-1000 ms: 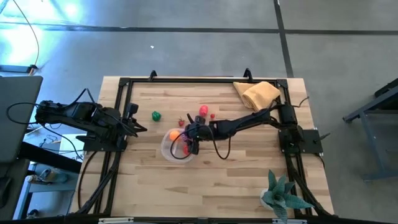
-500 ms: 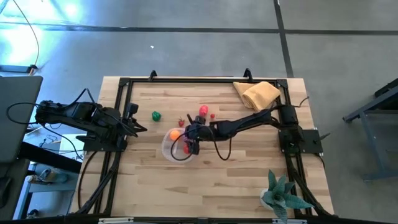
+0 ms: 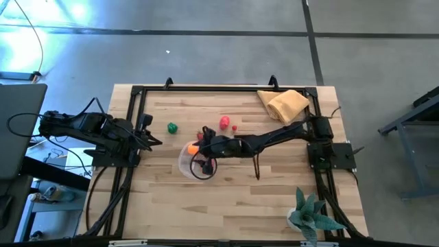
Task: Pick and placing Produce into tupperware
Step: Adjust the transparent container on the table, then put the bell pepper into the transparent container
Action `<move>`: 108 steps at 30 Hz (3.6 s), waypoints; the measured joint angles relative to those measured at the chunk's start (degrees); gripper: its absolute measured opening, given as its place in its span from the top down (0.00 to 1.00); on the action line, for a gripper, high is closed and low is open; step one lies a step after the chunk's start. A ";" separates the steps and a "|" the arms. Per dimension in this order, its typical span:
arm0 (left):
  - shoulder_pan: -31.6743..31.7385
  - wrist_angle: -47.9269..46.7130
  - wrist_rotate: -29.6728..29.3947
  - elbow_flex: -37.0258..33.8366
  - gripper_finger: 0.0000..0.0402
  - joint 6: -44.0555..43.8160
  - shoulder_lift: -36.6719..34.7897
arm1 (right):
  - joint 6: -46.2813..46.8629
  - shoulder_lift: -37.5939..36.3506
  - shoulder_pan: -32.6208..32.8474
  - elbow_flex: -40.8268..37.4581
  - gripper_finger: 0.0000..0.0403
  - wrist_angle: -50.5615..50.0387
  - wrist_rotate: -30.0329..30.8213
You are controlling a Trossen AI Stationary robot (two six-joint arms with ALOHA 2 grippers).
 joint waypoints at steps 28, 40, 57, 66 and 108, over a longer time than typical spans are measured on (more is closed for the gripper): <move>-0.01 0.01 -0.01 0.00 0.99 0.00 -0.01 | 10.10 1.90 9.31 -0.08 0.48 -22.94 16.70; 0.01 0.01 -0.01 -0.01 0.99 0.00 0.01 | 13.10 1.83 10.20 -0.08 0.51 -28.25 20.16; -0.01 0.01 0.01 -0.01 0.99 0.00 0.01 | 18.06 -0.86 14.03 -0.08 0.51 -34.81 28.05; 0.01 0.01 0.01 -0.01 0.99 0.00 0.01 | 24.33 -3.55 15.44 -0.08 0.51 -34.72 32.16; -0.01 0.01 0.00 0.00 0.99 0.00 0.01 | 29.66 -3.80 0.93 -0.08 0.51 -38.44 5.18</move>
